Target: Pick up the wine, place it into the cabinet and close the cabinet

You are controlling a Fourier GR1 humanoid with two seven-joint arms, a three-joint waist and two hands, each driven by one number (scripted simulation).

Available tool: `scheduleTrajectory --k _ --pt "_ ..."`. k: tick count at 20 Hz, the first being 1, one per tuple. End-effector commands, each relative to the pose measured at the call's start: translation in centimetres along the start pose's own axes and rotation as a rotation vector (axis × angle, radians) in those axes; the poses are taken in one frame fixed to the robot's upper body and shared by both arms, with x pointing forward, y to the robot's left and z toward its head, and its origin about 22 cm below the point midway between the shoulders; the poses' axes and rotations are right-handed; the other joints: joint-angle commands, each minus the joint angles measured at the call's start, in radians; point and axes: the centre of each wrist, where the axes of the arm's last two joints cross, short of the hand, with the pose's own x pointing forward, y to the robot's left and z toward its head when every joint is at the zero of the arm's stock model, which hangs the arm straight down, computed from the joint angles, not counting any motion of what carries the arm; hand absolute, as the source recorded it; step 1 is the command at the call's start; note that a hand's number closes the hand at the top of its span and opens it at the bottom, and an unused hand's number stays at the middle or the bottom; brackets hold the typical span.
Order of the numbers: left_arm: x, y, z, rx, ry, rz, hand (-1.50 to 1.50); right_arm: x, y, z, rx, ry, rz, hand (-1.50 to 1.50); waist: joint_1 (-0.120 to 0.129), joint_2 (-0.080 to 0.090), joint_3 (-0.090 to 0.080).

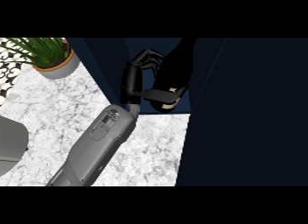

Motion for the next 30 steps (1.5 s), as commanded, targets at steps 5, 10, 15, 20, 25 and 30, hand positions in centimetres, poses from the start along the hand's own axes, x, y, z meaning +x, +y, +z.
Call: scheduleTrajectory --k 5,10,15,20,25,30 --pt "-4.1 0.3 1.9 -0.004 0.045 -0.059 1.5 0.4 0.7 2.7 0.064 -0.012 -0.057 -1.5 -0.008 0.001 0.0" --pt "-6.0 1.3 1.9 -0.007 0.056 -0.135 1.5 1.1 1.1 2.0 0.066 -0.023 -0.058 -1.5 -0.007 0.001 -0.001" --pt "-7.6 1.7 2.9 0.055 0.045 -0.169 1.5 0.1 0.2 1.5 0.082 -0.037 -0.039 -1.5 -0.024 0.007 0.0" --pt "-7.2 2.8 0.3 0.101 0.02 -0.109 1.5 0.7 0.2 1.7 0.07 -0.041 -0.044 -1.5 -0.031 0.01 -0.001" --pt "-7.1 3.3 -0.6 0.114 0.063 -0.013 1.5 0.1 0.1 0.5 0.082 -0.023 -0.038 -1.5 -0.02 0.009 0.0" --pt "-6.7 3.6 -1.9 0.132 0.087 -0.054 1.5 1.0 0.8 1.4 0.076 -0.017 -0.06 -1.5 -0.027 0.01 -0.001"
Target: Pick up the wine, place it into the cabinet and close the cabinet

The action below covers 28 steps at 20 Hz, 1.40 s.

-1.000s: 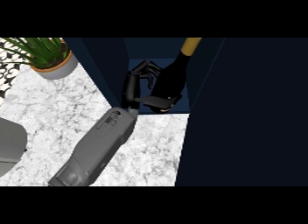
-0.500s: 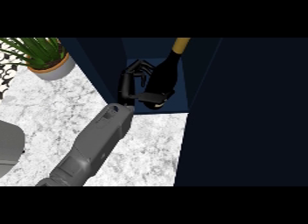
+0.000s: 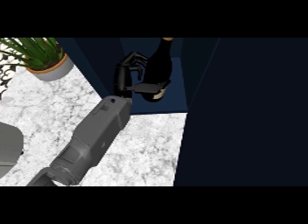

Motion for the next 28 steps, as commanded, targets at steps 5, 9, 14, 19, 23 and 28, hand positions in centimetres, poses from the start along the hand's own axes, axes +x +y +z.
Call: scheduleTrajectory --k 5,9,14,19,23,28 --pt "0.2 0.2 -1.1 0.035 0.025 -0.014 1.5 0.2 1.0 2.1 0.054 -0.019 -0.062 -1.5 -0.015 0.006 0.0" --pt "0.9 1.1 -2.5 0.07 -0.043 -0.126 1.5 0.1 -0.2 0.5 0.059 -0.031 -0.034 -1.5 -0.017 0.013 0.001" --pt "1.1 1.2 -2.9 0.087 -0.008 -0.214 1.5 0.4 0.4 0.2 0.065 -0.04 -0.048 -1.5 -0.04 0.023 0.0" --pt "1.0 0.8 -2.7 0.077 0.04 -0.226 1.5 0.3 1.0 0.6 0.073 -0.061 -0.044 -1.5 -0.036 0.02 0.0" --pt "1.2 2.5 -3.5 0.136 0.068 -0.271 1.5 0.1 0.2 -0.3 0.081 -0.023 -0.027 -1.5 -0.045 0.027 0.001" --pt "0.1 2.9 -2.6 0.146 0.091 -0.21 1.5 0.6 1.0 -0.2 0.083 -0.07 -0.062 -1.5 -0.054 0.033 -0.002"
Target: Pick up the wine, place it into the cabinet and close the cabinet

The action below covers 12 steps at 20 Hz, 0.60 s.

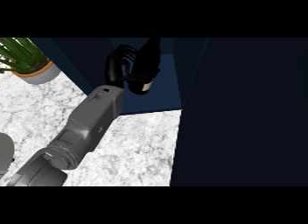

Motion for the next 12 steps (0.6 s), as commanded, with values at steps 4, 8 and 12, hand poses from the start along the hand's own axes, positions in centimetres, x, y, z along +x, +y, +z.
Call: scheduleTrajectory --k 4,8,12 --pt "-1.9 0.4 1.4 0.013 0.088 0.206 1.5 0.5 0.1 1.1 0.029 -0.032 -0.022 -1.5 -0.001 0.002 -0.003" --pt "-1.9 -0.5 2.1 -0.029 0.131 0.275 1.5 -0.4 0.1 0.5 0.022 0.0 -0.043 -1.5 -0.002 0.001 -0.002" --pt "-2.7 -0.2 2.6 -0.005 0.198 0.34 1.5 0.3 0.8 0.4 0.047 -0.031 -0.032 -1.5 -0.026 0.004 -0.004"
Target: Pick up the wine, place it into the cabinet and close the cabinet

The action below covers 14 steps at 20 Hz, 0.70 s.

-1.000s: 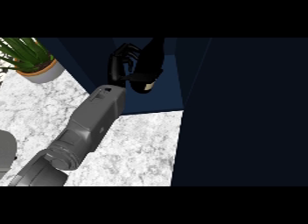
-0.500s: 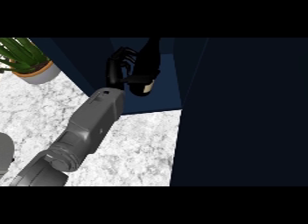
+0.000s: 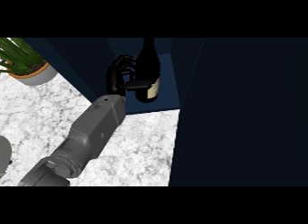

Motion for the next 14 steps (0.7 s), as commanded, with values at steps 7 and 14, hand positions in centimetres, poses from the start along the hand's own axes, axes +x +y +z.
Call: scheduleTrajectory --k 7,14 --pt "-3.6 2.3 2.4 0.014 0.044 0.109 1.5 0.6 0.1 0.2 0.045 -0.01 -0.012 -1.5 -0.034 0.0 -0.001" --pt "-5.0 3.2 3.5 0.018 0.103 0.086 1.5 -0.3 0.9 -0.5 0.065 -0.023 -0.049 -1.5 -0.058 -0.001 -0.002"
